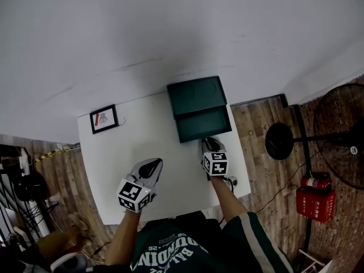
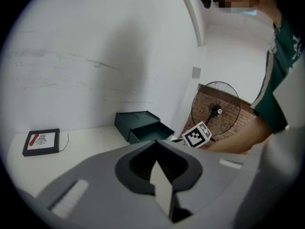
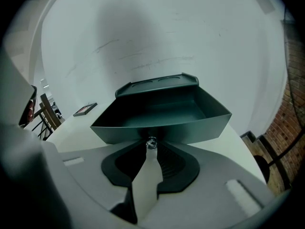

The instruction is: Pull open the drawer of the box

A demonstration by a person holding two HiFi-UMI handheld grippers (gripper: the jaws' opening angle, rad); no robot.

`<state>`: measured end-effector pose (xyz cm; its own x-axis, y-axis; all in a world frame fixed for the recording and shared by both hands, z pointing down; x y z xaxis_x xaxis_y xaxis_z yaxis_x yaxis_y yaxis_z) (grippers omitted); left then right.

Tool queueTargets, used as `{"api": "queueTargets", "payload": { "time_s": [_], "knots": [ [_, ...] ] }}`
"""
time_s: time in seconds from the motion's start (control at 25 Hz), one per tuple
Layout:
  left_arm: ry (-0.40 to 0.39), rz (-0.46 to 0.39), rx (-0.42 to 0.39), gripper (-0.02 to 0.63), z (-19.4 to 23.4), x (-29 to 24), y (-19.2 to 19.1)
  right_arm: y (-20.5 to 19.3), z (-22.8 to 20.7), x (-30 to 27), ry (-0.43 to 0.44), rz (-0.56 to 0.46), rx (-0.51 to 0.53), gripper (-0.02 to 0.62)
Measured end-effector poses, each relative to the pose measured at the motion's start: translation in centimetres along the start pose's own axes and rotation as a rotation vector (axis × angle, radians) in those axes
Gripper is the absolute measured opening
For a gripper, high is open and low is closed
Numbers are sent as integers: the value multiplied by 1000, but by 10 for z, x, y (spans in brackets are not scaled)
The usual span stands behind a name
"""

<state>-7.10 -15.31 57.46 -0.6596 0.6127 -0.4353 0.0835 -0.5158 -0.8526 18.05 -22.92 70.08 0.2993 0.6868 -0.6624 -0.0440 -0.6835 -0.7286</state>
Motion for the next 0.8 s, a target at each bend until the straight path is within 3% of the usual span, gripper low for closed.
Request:
{"api": "queueTargets", "payload": {
  "time_s": [0.56,0.72,0.8],
  "knots": [
    [44,-49,-13,51,3,29,5,-12,7,28,8,-5,-55,74],
    [71,-87,-24,51,7,42,13,3,27,48,69,-42,-63,2],
    [88,-105,-30,51,10,49,18,19,40,60,116,-101,-25,2]
  ]
}}
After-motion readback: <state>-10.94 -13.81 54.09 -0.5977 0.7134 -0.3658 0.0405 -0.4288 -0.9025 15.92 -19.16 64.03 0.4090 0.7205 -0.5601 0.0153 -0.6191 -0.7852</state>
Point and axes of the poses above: the fingertips, and each gripper's own axes: x backward along the fingers, z to its left, y out of its top, the point moved 6 cm from there along x, backward along the fingers
